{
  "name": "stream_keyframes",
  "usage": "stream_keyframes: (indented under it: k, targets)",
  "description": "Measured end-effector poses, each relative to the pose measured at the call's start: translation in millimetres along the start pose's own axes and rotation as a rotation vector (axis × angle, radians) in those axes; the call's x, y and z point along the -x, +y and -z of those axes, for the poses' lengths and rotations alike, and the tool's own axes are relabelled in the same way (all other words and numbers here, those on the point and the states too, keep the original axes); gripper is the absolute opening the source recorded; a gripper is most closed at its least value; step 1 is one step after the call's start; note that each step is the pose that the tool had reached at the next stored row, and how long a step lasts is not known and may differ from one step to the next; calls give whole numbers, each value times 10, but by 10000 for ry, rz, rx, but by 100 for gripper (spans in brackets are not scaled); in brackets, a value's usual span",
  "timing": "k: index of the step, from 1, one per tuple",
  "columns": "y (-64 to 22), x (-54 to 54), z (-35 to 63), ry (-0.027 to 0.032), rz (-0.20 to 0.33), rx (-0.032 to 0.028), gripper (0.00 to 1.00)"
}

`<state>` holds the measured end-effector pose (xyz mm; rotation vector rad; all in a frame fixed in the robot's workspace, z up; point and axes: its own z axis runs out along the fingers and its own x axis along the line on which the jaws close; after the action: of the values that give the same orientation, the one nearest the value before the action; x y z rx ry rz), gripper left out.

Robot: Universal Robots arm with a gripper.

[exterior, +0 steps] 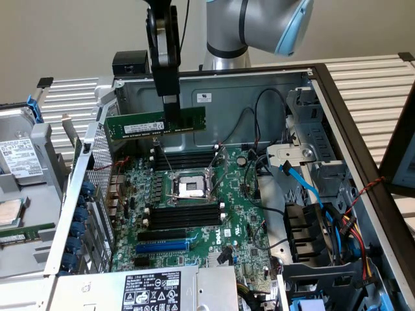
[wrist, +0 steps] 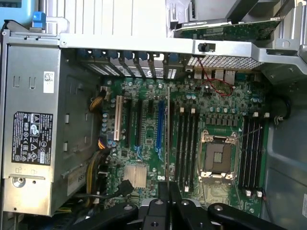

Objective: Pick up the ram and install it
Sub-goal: 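Insert the ram into the slot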

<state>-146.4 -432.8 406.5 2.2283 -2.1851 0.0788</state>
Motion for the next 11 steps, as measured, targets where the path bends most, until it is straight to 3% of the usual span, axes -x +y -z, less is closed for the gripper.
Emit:
stream_keyframes:
  k: [11]
  targets:
    - [-48, 7, -160, -3, -201, 10, 13]
